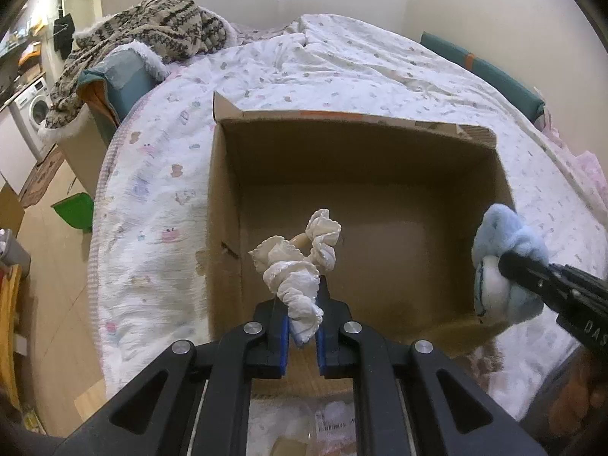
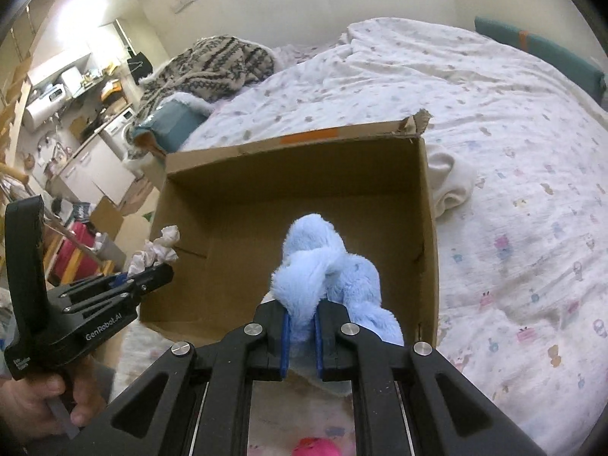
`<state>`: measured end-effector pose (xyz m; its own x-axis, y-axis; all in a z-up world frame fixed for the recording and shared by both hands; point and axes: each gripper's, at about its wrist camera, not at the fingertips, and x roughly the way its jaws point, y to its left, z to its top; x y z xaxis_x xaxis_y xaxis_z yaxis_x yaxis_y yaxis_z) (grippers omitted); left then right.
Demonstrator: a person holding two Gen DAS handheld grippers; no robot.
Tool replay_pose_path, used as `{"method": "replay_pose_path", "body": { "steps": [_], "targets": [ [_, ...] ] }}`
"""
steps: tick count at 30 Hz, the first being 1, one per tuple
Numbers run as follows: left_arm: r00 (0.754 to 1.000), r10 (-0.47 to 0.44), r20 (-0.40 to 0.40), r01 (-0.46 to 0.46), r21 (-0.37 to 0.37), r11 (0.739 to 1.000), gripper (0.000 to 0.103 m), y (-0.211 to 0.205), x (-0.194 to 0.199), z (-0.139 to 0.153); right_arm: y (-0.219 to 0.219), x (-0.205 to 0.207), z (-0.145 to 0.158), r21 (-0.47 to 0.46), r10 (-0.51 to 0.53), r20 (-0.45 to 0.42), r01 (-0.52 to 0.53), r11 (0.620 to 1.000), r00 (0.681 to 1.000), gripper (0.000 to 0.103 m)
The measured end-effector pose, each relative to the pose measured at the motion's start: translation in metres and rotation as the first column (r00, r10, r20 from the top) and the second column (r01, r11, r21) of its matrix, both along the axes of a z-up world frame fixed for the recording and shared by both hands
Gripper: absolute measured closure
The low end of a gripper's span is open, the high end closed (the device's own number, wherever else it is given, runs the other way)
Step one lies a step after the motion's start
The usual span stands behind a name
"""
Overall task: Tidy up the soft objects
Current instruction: 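Carry the white cloth into the box while the right gripper grasps and carries the blue plush in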
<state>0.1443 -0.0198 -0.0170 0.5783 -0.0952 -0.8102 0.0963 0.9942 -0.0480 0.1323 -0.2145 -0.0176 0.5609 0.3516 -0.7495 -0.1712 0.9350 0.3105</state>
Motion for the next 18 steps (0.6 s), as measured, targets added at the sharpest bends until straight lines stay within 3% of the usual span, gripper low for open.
{"method": "replay_pose_path", "body": {
  "steps": [4,18],
  "targets": [
    [1.000,0.018,-0.025,-0.019,-0.027,0.999,0.093,0.007,0.003,-0.007,-0.001,0.005,-0.015,-0.022,0.000,-0.039,-0.001,1.000,0.999,0.092],
    [1.000,0.015,-0.025,-0.016,-0.044,0.999,0.092,0.005,0.002,-0.009,0.002,0.008,-0.021,-0.024,-0.014,-0.057,0.012,1.000,0.998,0.091]
  ]
}}
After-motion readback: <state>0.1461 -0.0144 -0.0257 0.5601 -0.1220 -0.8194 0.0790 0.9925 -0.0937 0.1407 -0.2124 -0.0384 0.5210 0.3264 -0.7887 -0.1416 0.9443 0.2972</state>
